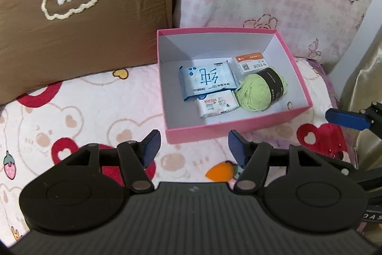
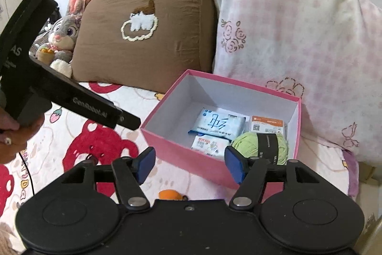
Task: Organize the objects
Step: 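Move the left tool to the orange sponge egg on the blanket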
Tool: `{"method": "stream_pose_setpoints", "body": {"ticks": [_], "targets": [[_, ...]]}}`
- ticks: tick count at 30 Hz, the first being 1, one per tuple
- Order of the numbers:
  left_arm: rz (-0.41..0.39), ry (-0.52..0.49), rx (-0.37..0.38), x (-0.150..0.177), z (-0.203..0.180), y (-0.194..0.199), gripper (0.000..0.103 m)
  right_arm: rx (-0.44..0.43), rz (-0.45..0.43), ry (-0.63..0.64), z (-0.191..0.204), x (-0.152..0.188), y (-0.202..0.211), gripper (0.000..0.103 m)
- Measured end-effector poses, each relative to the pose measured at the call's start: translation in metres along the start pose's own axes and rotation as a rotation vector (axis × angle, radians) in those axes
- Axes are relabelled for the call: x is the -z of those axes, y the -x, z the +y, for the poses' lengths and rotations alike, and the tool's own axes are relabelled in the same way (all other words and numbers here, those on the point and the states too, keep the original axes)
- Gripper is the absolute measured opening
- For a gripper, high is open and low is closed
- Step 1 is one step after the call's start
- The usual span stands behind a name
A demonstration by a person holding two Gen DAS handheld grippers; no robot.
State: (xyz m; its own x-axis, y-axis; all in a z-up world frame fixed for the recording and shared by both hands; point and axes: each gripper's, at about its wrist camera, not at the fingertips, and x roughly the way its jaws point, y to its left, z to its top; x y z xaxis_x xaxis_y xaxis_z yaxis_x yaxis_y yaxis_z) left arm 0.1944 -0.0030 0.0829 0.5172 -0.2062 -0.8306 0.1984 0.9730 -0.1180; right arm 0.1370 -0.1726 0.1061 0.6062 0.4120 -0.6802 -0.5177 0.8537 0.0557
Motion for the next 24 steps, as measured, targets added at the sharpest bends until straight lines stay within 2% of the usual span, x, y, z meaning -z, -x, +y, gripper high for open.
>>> {"method": "stream_pose_setpoints", "body": {"ticks": [5,8,17,20,24], "targets": [[-0.012,-0.044,-0.004,0.017,0.004,0.02,0.073,-0.018,0.013,0.044,0.018,0.011,0.016,0.084],[-0.016,-0.073,-0.009,0.028,0.005,0.03,0.078,-0.022,0.017,0.064,0.028,0.021,0.024,0.087],[-0.022,-0.157,-0.007,0.059,-0.001,0.042,0.091,-0.067,0.058,0.063,0.043,0.05,0.025,0.089],[-0.012,-0.168,0.02,0.068,-0.005,0.036,0.095,-0.088,0.057,0.068,0.046,0.06,0.021,0.089],[0.024,-0.18,0.047,0.08,-0.01,0.021,0.095,-0.08,0.033,0.092,0.052,0.073,0.015,0.089]]}}
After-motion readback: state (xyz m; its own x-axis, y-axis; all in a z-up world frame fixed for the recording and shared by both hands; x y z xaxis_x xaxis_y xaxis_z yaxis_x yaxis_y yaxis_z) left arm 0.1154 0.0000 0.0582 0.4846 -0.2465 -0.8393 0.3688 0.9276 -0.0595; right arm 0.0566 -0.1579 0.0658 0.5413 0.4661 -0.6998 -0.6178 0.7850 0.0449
